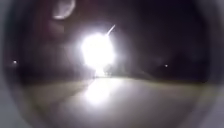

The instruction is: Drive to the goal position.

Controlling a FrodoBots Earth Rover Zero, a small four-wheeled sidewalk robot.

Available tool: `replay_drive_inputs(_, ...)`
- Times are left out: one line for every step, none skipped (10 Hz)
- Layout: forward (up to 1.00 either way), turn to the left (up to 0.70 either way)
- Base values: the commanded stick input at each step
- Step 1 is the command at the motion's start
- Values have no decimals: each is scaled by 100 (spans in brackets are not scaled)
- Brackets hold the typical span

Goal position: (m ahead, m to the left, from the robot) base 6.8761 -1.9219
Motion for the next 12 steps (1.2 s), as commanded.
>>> replay_drive_inputs(100, 7)
replay_drive_inputs(100, 10)
replay_drive_inputs(100, 8)
replay_drive_inputs(100, 4)
replay_drive_inputs(100, 5)
replay_drive_inputs(100, 9)
replay_drive_inputs(100, 12)
replay_drive_inputs(100, 10)
replay_drive_inputs(100, 6)
replay_drive_inputs(100, 5)
replay_drive_inputs(100, 5)
replay_drive_inputs(100, 5)
